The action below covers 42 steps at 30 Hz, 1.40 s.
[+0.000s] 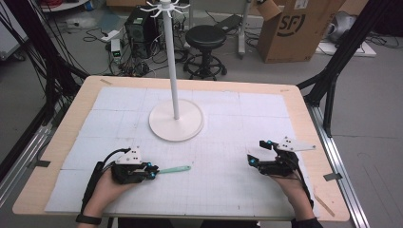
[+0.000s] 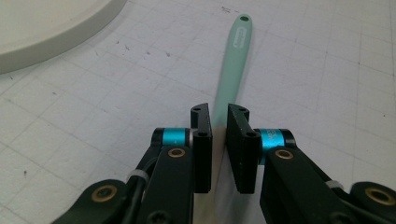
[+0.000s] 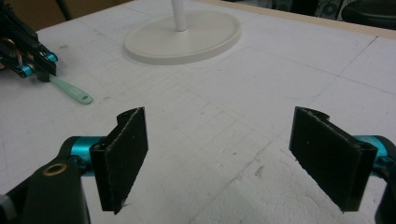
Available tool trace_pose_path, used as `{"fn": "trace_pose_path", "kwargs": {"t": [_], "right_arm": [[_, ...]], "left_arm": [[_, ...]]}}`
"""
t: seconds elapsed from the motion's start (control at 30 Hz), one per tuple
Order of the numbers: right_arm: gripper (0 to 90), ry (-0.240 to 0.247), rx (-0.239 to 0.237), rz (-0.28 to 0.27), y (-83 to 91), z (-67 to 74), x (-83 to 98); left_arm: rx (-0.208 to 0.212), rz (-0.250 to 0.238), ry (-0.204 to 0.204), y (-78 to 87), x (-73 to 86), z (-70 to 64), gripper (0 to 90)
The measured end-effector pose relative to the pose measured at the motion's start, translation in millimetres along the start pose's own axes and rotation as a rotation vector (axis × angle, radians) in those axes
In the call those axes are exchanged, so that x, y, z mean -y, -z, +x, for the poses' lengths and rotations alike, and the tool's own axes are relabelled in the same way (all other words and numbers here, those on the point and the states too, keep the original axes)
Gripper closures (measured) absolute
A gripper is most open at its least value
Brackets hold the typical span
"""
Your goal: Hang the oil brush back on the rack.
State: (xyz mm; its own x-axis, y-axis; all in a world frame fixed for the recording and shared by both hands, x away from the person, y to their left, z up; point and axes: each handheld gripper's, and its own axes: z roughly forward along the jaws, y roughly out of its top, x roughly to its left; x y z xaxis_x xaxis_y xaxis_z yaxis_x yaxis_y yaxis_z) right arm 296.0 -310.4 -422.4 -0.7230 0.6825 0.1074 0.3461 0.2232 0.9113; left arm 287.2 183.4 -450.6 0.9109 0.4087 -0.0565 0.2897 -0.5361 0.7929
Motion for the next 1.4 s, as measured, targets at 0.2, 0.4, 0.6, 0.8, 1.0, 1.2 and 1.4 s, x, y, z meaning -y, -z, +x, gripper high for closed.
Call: {"fn": "trace_pose_path", "kwargs": {"t": [0.2, 0.4, 0.6, 0.8, 1.0, 1.2, 1.4], "right_arm": [[19.0, -0.006, 0.000, -0.003, 0.7, -1.0, -0.1], [19.1, -0.009, 0.000, -0.002, 0.9, -0.7, -0.1], [19.3, -0.012, 0.004, -0.008, 2.2, -1.5, -0.5], [19.3, -0.016, 0.007, -0.010, 3.9, -3.4, -0.6], [19.3, -0.027, 0.009, -0.016, 6.3, -6.0, -0.6], [19.2, -0.032, 0.012, -0.020, 7.5, -7.0, -0.6], [19.2, -0.031, 0.013, -0.019, 7.5, -7.5, -0.5]], "left_arm": [[-0.009, -0.007, 0.019, 0.9, -0.2, 0.1, 82.4], [-0.037, -0.079, 0.054, 12.4, -2.0, 2.6, 82.4], [-0.073, -0.173, 0.097, 25.1, -3.8, 2.9, 82.3], [-0.081, -0.267, 0.135, 39.0, -6.3, 4.0, 82.3], [-0.103, -0.326, 0.128, 58.8, -20.6, 3.3, 82.3], [-0.120, -0.376, 0.122, 79.4, -36.2, 5.4, 82.3], [-0.151, -0.399, 0.109, 101.5, -55.4, 7.2, 82.3]]}}
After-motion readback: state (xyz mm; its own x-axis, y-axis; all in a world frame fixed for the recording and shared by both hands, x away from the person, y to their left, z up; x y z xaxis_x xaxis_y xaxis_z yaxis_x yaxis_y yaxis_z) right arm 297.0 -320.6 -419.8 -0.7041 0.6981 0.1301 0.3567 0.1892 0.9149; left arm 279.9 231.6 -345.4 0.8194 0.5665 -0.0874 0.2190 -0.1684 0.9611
